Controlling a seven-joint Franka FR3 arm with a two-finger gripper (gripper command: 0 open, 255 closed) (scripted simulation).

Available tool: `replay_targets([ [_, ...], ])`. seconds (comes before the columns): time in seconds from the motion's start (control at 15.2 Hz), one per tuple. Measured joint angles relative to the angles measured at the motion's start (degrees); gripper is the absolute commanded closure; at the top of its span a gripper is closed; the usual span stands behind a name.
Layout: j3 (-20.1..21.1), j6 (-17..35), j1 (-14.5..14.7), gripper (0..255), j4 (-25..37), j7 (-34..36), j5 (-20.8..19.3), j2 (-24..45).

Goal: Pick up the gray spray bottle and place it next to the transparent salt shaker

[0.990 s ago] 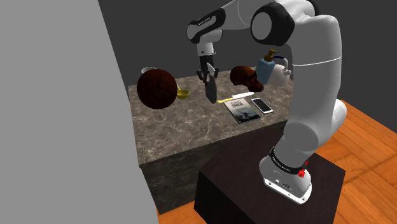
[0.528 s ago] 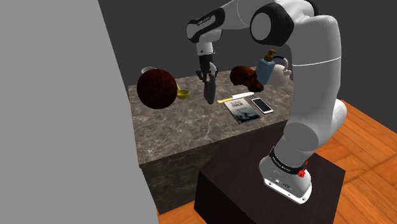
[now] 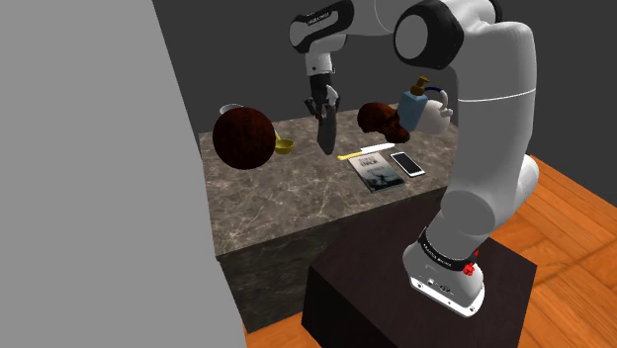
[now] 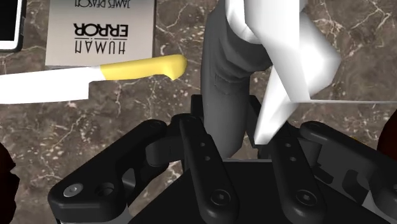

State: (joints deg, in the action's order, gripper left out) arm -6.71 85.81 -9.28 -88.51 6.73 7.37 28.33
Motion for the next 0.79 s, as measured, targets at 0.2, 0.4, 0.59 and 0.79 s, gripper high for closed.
replay_targets([
  [0.2,-0.1,-2.1,0.0,255,1.0,0.2,-0.1,-1.0],
  [0.4,-0.1,-4.0,-0.1,255,2.5,0.4,-0.2,-1.6],
  [0.59,-0.1,-5.9,-0.1,255,3.8,0.5,-0.2,-2.2],
  [0.79,-0.1,-8.1,-0.2,255,5.8,0.8,-0.2,-2.3],
])
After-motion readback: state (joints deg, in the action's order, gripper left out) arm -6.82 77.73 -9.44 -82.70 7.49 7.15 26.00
